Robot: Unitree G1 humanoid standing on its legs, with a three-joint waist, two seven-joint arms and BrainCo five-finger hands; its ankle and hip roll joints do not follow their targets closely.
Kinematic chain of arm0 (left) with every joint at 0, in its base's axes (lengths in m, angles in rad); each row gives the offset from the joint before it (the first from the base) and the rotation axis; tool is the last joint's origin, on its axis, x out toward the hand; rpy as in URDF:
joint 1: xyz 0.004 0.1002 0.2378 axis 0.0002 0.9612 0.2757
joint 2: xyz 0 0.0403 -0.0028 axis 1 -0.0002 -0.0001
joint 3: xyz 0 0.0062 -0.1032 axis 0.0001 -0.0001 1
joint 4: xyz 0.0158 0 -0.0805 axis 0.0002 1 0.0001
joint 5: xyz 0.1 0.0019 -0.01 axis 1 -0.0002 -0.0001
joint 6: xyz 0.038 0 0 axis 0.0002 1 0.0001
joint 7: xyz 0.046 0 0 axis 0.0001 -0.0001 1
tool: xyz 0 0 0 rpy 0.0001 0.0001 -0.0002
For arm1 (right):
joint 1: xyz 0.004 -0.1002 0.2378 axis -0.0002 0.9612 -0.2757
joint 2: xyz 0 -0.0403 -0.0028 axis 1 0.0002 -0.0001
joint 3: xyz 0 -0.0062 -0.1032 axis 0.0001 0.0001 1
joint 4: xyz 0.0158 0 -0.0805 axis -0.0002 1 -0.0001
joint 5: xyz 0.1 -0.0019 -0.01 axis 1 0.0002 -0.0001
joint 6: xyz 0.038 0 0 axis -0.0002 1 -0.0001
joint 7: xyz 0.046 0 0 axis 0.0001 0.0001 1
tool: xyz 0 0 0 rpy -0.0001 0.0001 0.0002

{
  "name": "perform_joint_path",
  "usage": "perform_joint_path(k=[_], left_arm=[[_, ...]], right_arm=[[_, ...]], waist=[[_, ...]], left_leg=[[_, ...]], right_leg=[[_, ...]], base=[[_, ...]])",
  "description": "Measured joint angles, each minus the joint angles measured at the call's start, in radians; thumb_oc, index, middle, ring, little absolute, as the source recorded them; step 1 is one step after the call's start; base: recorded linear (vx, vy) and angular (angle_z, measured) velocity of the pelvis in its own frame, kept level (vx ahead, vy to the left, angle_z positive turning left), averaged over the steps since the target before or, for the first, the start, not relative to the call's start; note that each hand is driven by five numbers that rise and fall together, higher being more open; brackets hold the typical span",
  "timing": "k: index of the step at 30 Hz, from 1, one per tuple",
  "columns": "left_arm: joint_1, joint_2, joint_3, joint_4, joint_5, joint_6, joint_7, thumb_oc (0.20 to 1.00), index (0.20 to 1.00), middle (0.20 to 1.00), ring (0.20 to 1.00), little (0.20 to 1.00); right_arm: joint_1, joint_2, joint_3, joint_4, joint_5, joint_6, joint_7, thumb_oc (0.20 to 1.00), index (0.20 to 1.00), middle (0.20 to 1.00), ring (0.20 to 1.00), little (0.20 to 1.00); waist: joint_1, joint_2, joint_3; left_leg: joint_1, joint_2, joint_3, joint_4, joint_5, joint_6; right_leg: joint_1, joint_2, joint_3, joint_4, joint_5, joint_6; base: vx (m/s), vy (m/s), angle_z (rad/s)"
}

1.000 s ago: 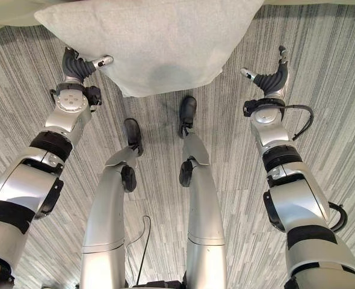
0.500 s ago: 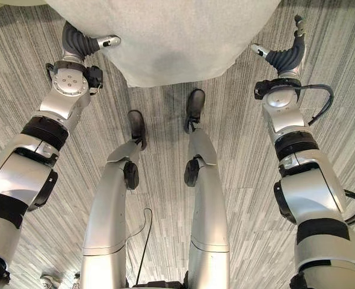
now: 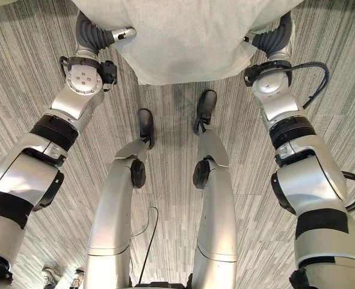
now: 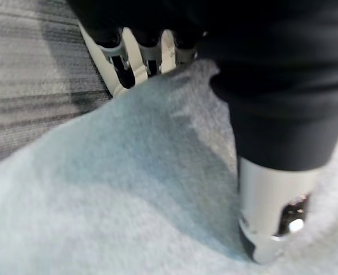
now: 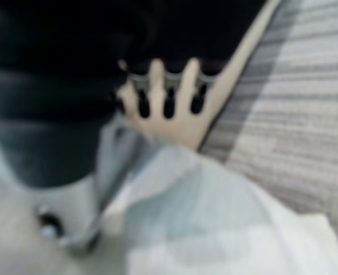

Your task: Pick up all the scattered cushions and arrange them neatly on the sofa.

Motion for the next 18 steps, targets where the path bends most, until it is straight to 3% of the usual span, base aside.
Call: perform_joint_path(k=[13,15,16,18], left_arm=[[0.061,0.013,0.053,-0.077,-0.032,-0.024,-0.001,0.200,0.200,0.200,0.200,0.200],[0.125,0.008,0.115,-0.155,-0.030,-0.017,-0.002,0.200,0.200,0.200,0.200,0.200],[0.218,-0.008,0.127,-0.164,-0.026,-0.018,-0.002,0.200,0.200,0.200,0.200,0.200],[0.373,-0.042,0.162,-0.250,-0.016,-0.035,-0.004,0.200,0.200,0.200,0.200,0.200]], right_arm=[[0.048,0.009,-0.055,-0.125,-0.009,-0.001,0.007,0.200,0.200,0.200,0.200,0.200],[0.079,0.013,-0.107,-0.184,-0.029,0.005,0.023,0.200,0.200,0.200,0.200,0.200],[0.161,0.034,-0.098,-0.209,-0.042,0.003,0.028,0.200,0.200,0.200,0.200,0.200],[0.307,0.036,-0.107,-0.285,-0.071,-0.017,0.032,0.200,0.200,0.200,0.200,0.200]], waist=[[-0.004,0.003,0.000],[-0.011,0.023,0.061],[-0.013,0.026,0.041],[-0.016,0.033,-0.095]], left_leg=[[0.028,0.011,0.007,-0.001,0.006,-0.006],[0.142,0.008,0.014,-0.066,0.027,-0.004],[0.241,0.001,0.013,-0.136,0.043,-0.006],[0.238,-0.007,0.002,-0.175,0.042,-0.006]], right_leg=[[0.023,0.009,0.001,-0.011,0.012,-0.012],[0.140,0.008,0.000,-0.075,0.035,-0.020],[0.244,0.012,-0.001,-0.151,0.056,-0.012],[0.241,0.011,-0.004,-0.175,0.042,0.012]], base=[[0.00,0.002,0.00],[-0.07,0.025,0.02],[-0.05,0.008,-0.01],[-0.03,-0.013,0.01]])
